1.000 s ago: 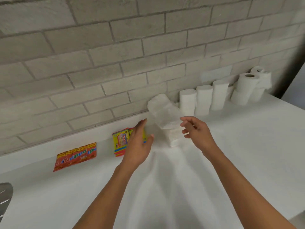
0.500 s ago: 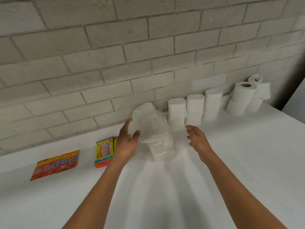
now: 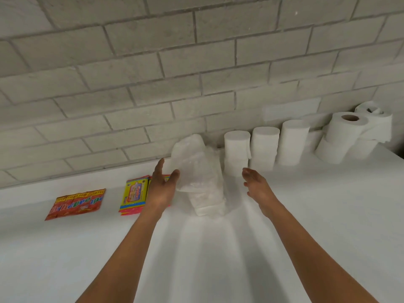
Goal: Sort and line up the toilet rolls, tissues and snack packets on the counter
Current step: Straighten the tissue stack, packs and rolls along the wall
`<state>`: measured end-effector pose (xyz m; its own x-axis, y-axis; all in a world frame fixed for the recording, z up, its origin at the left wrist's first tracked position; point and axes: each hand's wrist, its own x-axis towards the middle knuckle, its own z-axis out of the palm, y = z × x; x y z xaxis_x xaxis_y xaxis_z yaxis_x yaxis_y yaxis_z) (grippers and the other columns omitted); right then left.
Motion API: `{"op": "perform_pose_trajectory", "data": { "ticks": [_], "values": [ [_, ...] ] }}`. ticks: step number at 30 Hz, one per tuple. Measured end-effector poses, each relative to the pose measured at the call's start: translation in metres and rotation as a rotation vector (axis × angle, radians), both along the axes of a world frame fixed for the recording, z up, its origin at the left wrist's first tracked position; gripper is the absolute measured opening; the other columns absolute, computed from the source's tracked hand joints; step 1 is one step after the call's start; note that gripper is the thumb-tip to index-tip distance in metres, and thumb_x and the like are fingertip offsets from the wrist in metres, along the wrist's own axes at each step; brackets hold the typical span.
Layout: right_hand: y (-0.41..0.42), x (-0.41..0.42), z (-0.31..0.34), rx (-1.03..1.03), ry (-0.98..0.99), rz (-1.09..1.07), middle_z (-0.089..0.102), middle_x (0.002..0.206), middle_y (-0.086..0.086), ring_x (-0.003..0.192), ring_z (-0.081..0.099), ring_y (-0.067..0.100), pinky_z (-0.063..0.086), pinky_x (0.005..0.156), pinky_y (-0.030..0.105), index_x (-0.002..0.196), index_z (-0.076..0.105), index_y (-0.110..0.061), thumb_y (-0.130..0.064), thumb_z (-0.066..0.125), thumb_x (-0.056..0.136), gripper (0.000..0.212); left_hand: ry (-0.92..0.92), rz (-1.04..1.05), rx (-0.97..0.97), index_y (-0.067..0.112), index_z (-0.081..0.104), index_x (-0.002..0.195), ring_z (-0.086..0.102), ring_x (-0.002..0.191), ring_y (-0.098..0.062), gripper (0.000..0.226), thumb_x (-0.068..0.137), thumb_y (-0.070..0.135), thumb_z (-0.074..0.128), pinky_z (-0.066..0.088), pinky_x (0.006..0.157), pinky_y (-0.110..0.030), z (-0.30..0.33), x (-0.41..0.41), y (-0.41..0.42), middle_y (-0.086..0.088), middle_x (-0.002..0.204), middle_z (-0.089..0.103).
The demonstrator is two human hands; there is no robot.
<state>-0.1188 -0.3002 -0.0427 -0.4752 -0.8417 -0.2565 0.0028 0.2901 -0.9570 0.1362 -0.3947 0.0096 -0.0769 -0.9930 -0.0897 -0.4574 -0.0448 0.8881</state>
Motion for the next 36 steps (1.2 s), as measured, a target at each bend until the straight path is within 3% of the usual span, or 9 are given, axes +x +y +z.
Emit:
{"op": "perform_pose_trajectory", "data": {
  "ticks": [4,6,9,12,16,25,30,34,36],
  "values": [
    [-0.009,0.002,-0.005,0.048,-0.027,0.041,0.042,0.154,-0.005,0.140,0.042,0.020,0.032,0.118,0.048,0.151,0.038,-0.027,-0.053,0.042,0.100,0.057,0.032,0.033,0.030,0.037,0.027,0.154,0.046,0.107,-0.013,0.063,0.098,0.042,0.055,0.040,0.073,-0.022,-0.003,-0.006,0.001,0.014,0.121,0.050],
    [-0.012,0.004,-0.007,0.062,-0.043,0.062,0.039,0.156,-0.006,0.142,0.040,0.020,0.031,0.119,0.048,0.152,0.036,-0.027,-0.055,0.041,0.100,0.059,0.052,0.031,0.048,0.036,0.027,0.155,0.045,0.110,-0.012,0.064,0.098,0.042,0.056,0.039,0.082,-0.023,-0.005,-0.009,0.001,0.012,0.129,0.051],
    [-0.017,0.010,-0.006,0.072,-0.069,0.093,0.036,0.157,-0.006,0.144,0.037,0.019,0.029,0.120,0.048,0.153,0.033,-0.028,-0.058,0.040,0.099,0.062,0.074,0.023,0.082,0.035,0.028,0.155,0.045,0.133,-0.017,0.067,0.097,0.044,0.058,0.035,0.099,-0.029,-0.011,-0.011,-0.002,0.008,0.154,0.039],
    [-0.025,0.017,-0.003,0.076,-0.110,0.125,0.033,0.159,-0.008,0.145,0.033,0.018,0.026,0.121,0.047,0.154,0.031,-0.029,-0.059,0.037,0.100,0.062,0.179,0.035,0.151,0.039,0.030,0.153,0.044,0.137,-0.015,0.070,0.092,0.048,0.063,0.039,0.112,-0.043,-0.014,-0.014,-0.005,0.009,0.157,0.037],
    [-0.036,0.029,0.000,0.082,-0.154,0.161,0.028,0.161,-0.008,0.148,0.029,0.017,0.022,0.122,0.046,0.155,0.027,-0.030,-0.061,0.033,0.100,0.064,0.309,0.074,0.229,0.039,0.033,0.152,0.043,0.137,-0.011,0.065,0.094,0.041,0.062,0.042,0.111,-0.047,-0.016,-0.022,-0.007,0.014,0.157,0.035],
    [-0.052,0.037,0.001,0.114,-0.216,0.174,0.023,0.163,-0.008,0.150,0.022,0.018,0.018,0.121,0.046,0.156,0.023,-0.032,-0.066,0.030,0.098,0.068,0.317,0.074,0.268,0.046,0.029,0.151,0.051,0.129,-0.016,0.069,0.091,0.047,0.063,0.042,0.110,-0.048,-0.022,-0.031,-0.012,0.018,0.143,0.047],
    [-0.060,0.048,-0.010,0.106,-0.304,0.243,0.057,0.143,-0.003,0.128,0.056,0.020,0.039,0.113,0.043,0.145,0.045,-0.032,-0.081,0.032,0.086,0.078,0.400,0.033,0.322,0.051,0.044,0.132,0.060,0.112,-0.012,0.043,0.094,0.043,0.061,0.048,0.097,-0.052,-0.027,-0.044,-0.005,0.021,0.125,0.060],
    [-0.061,0.053,-0.013,0.040,-0.380,0.228,0.071,0.121,-0.001,0.110,0.068,0.018,0.054,0.092,0.035,0.130,0.058,-0.031,-0.066,0.029,0.099,0.055,0.465,0.033,0.287,0.047,0.051,0.129,0.067,0.108,-0.014,0.038,0.094,0.037,0.061,0.057,0.089,-0.050,-0.030,-0.058,-0.001,0.015,0.119,0.067],
    [-0.059,0.052,-0.018,0.020,-0.395,0.255,0.071,0.122,0.002,0.109,0.069,0.018,0.054,0.092,0.035,0.132,0.059,-0.028,-0.059,0.033,0.102,0.050,0.465,0.013,0.267,0.046,0.052,0.130,0.068,0.108,-0.016,0.040,0.091,0.037,0.062,0.056,0.094,-0.050,-0.030,-0.063,-0.001,0.012,0.119,0.069]
  ]
}}
